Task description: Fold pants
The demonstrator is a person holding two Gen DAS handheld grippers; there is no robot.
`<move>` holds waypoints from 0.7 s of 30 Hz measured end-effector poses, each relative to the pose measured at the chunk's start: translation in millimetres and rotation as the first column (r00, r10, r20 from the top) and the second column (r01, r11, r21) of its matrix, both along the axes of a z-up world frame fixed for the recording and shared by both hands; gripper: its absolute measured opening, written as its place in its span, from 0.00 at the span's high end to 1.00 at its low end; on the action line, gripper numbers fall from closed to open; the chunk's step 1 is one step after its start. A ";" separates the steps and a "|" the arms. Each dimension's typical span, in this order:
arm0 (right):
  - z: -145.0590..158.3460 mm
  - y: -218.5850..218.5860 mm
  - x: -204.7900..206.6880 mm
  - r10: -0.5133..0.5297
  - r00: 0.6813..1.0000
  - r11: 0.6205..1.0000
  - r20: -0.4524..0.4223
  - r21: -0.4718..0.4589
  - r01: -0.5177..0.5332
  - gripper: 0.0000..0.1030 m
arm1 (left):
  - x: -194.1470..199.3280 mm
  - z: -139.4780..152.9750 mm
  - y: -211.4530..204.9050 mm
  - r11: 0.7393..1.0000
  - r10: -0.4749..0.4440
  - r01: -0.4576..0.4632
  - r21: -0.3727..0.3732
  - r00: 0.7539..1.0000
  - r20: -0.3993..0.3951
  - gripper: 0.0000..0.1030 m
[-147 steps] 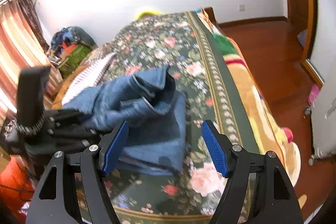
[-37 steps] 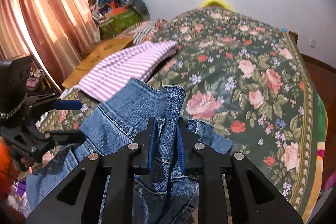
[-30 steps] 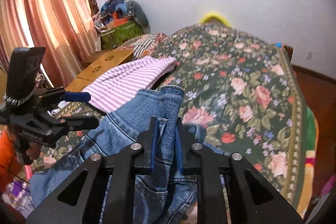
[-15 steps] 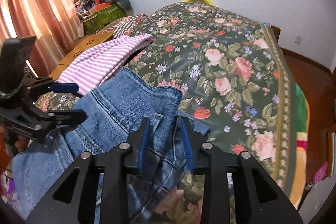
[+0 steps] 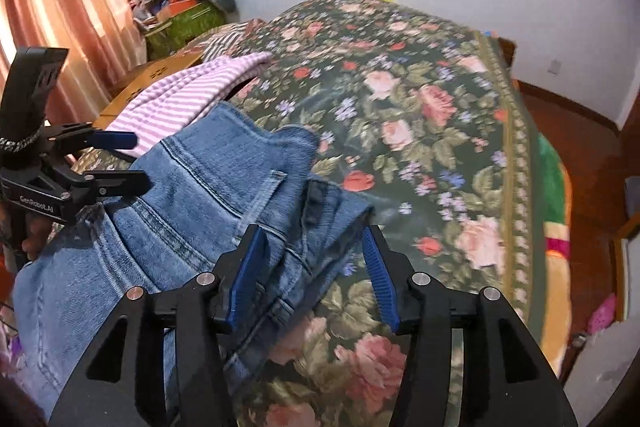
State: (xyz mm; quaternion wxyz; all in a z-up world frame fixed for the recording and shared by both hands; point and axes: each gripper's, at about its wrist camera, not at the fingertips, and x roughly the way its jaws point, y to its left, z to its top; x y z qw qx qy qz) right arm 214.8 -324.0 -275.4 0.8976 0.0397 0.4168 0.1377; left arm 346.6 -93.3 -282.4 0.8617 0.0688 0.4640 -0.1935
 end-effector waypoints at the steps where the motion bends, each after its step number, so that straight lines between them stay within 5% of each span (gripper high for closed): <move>1: 5.2 -1.7 -4.6 -0.001 1.000 1.000 0.008 -0.004 0.001 0.52 | -3.6 5.1 2.6 1.000 -0.003 0.003 -0.008 1.000 0.002 0.10; 9: 39.8 4.3 -51.6 0.024 0.999 0.998 0.031 0.059 -0.025 0.45 | -38.9 25.3 20.3 0.996 -0.026 0.020 -0.083 0.997 -0.079 0.10; 12: 42.3 15.6 -68.3 0.022 0.999 0.996 0.038 0.084 -0.025 0.34 | -54.2 22.1 23.2 0.995 -0.042 0.031 -0.090 0.992 -0.118 0.10; 17: 27.3 30.7 -82.8 0.010 1.000 0.987 -0.020 0.161 -0.007 0.26 | -67.2 4.5 25.1 0.997 -0.051 0.038 -0.072 0.980 -0.194 0.10; 21: 2.8 30.3 -75.2 0.003 0.993 0.978 -0.120 0.209 0.022 0.25 | -64.3 -5.8 30.9 0.991 -0.053 0.021 -0.132 0.968 -0.246 0.07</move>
